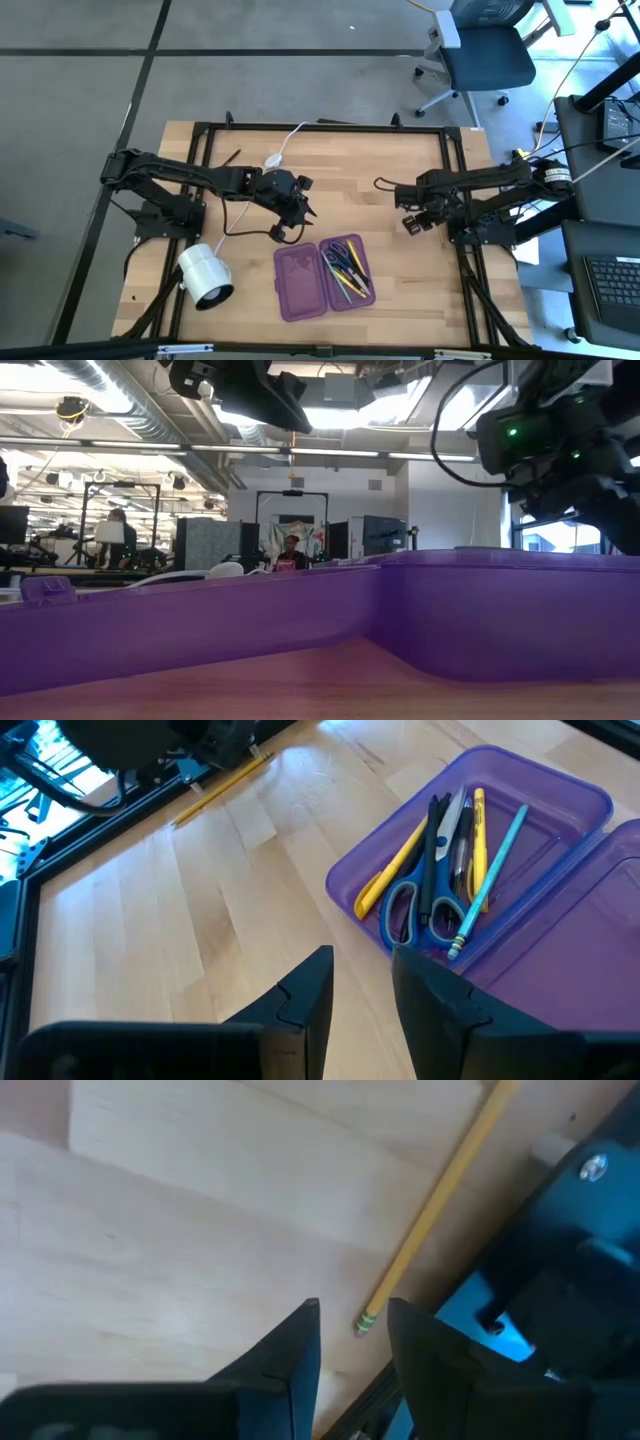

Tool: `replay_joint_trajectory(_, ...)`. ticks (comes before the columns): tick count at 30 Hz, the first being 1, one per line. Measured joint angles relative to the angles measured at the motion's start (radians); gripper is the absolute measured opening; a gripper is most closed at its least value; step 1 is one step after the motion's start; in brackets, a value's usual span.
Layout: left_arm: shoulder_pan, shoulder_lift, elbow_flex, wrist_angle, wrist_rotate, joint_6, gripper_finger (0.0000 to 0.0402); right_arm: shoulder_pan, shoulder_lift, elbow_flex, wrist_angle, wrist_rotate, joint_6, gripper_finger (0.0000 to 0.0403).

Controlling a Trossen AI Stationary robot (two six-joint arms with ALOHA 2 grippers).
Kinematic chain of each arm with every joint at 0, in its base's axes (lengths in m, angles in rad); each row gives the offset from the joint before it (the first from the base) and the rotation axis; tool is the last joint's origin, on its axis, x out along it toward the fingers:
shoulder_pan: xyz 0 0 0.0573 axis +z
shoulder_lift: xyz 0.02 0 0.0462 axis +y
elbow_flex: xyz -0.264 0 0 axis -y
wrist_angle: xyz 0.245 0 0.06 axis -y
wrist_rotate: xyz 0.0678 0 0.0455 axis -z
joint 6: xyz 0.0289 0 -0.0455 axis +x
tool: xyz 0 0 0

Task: Pick & place school supplies into a supply box
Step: Put the yellow pencil into the purple supply box

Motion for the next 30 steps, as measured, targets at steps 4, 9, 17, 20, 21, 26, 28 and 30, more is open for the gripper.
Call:
replay_joint_trajectory(4,0.0,0.0,0.0,0.0,0.0,0.0,0.0098,-0.064,0.0,0.0,0.0,0.0,-0.063,0.0124)
replay_joint_trajectory(9,0.0,0.0,0.0,0.0,-0.024,0.0,0.0098,-0.129,0.0,0.001,0.0,0.0,-0.137,0.0124)
replay_joint_trajectory(17,0.0,0.0,0.0,0.0,-0.054,0.0,0.0098,-0.238,0.0,0.001,0.051,0.0,-0.257,0.0124)
replay_joint_trajectory(20,0.0,0.0,0.0,0.0,-0.054,0.0,0.0098,-0.28,0.0,0.001,0.071,0.0,-0.312,0.0124)
replay_joint_trajectory(21,0.0,0.0,0.0,0.0,-0.054,0.0,0.0098,-0.294,0.0,0.001,0.074,0.0,-0.334,0.0124)
replay_joint_trajectory(26,0.0,0.0,0.0,0.0,-0.054,0.0,0.0098,-0.357,0.0,0.001,0.082,0.001,-0.453,0.0124)
replay_joint_trajectory(28,0.0,0.0,0.0,0.0,-0.054,0.0,0.0098,-0.379,0.0,0.001,0.085,0.001,-0.498,0.0124)
replay_joint_trajectory(30,0.0,0.0,0.0,0.0,-0.053,-0.003,0.0098,-0.4,0.0,0.001,0.085,0.001,-0.547,0.0124)
